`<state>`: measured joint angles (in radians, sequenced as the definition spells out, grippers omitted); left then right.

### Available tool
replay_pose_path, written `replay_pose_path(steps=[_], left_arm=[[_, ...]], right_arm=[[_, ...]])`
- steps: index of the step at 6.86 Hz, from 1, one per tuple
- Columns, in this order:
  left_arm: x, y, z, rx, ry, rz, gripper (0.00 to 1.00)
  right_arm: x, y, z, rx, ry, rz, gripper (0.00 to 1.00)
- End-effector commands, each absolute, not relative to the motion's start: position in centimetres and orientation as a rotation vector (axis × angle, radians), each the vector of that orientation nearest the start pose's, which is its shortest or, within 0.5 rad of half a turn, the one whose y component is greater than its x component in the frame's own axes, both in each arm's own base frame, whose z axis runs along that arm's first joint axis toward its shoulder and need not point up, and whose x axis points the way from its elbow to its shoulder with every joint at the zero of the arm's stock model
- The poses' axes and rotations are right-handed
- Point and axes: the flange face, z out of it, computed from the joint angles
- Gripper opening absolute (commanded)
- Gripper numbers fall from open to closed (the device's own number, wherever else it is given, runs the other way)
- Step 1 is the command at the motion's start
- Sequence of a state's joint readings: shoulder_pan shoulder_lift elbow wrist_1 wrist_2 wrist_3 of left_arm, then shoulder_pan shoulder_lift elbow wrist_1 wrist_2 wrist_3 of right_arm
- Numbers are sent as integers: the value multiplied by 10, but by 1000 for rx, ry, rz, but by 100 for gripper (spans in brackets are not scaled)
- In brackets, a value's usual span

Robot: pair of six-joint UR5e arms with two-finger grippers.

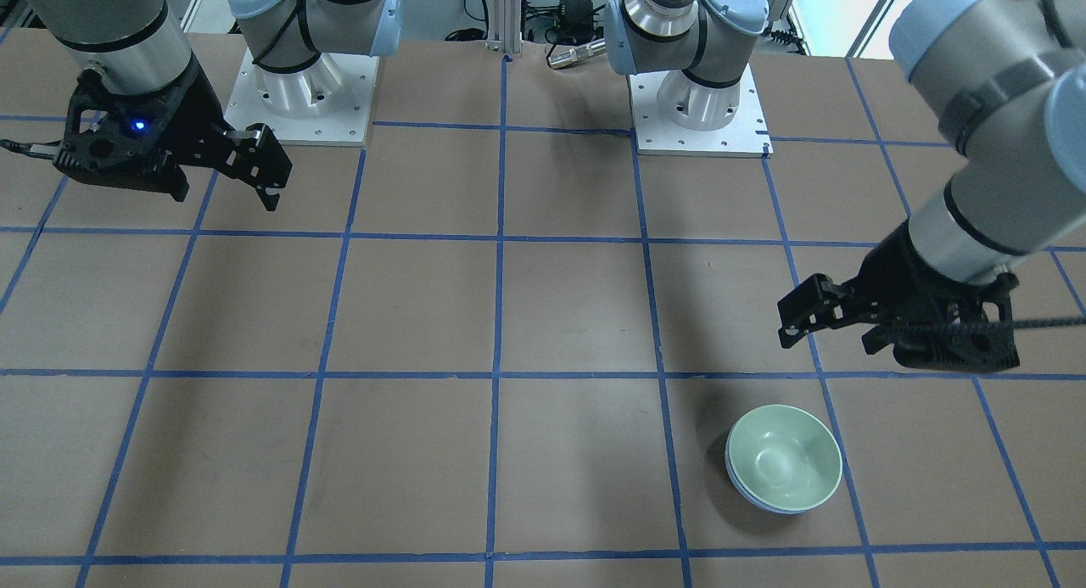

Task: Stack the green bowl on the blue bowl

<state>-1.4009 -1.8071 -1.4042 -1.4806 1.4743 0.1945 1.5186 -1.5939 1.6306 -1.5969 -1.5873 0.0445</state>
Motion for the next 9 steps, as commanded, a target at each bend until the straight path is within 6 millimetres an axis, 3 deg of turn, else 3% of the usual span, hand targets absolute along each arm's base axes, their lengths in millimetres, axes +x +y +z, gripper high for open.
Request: replay_pose_path(steps=[1,2,3,6,8,9], left_arm=[[-105,-563,503,31,3204,-125,100],[-123,-541,521,32,3204,-137,100],[-125,-524,534,36,3199,-139,100],[-122,-475,531,58,3141,-128,100],[-112,-504,521,23,3138,-243,100],[-113,-505,518,27,3132,-229,100]], right_arm=[[106,-487,472,152,3155,17,100],[106,-487,472,152,3155,17,100],[106,-487,472,152,3155,17,100],[106,-487,472,152,3155,17,100],[106,-487,472,152,3155,19,100],[106,-487,472,152,3155,17,100]])
